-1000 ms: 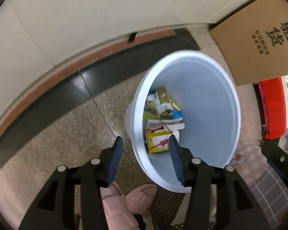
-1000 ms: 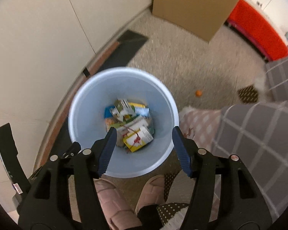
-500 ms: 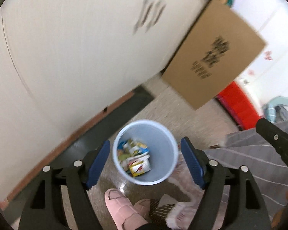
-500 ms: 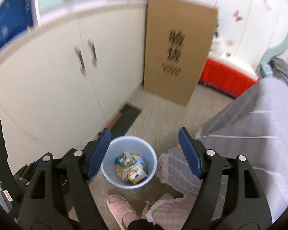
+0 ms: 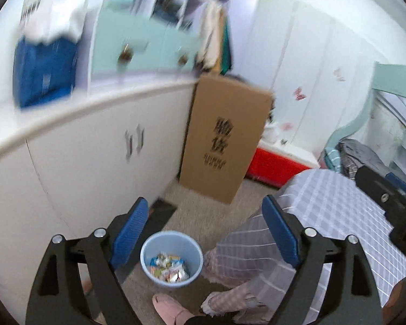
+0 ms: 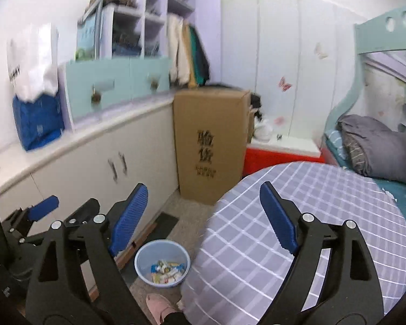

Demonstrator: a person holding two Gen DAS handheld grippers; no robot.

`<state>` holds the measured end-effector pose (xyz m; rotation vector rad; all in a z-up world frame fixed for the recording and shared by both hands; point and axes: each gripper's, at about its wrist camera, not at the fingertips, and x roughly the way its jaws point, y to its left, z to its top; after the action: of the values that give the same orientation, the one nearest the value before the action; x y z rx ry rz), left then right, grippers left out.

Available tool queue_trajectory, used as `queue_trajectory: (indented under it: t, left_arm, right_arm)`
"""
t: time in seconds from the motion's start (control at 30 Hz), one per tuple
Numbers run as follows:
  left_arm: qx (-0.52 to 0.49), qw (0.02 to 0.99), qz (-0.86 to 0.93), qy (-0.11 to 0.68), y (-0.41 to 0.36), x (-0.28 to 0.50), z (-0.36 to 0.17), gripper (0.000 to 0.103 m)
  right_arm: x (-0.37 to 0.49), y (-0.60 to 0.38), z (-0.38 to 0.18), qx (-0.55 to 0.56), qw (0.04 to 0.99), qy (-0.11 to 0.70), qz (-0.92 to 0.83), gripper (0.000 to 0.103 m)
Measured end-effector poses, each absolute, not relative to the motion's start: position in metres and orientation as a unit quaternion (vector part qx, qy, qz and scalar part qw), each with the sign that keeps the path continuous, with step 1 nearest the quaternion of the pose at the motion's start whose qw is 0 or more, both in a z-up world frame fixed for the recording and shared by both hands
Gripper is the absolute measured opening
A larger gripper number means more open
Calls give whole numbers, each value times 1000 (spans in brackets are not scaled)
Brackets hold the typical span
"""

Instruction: Collect trash

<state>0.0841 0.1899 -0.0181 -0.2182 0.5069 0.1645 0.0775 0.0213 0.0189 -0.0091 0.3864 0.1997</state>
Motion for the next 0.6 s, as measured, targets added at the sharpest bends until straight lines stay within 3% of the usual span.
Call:
queue_trajectory:
  t: [0.27,0.6]
  left_arm:
    - [-45,982,35,183,116,25,33,92]
    - [-27,987,-6,158,65,-15,43,94]
  right_arm:
    - [10,-49,36,29,988,138,66,88]
    - [-37,-91,31,31,993,106,36,91]
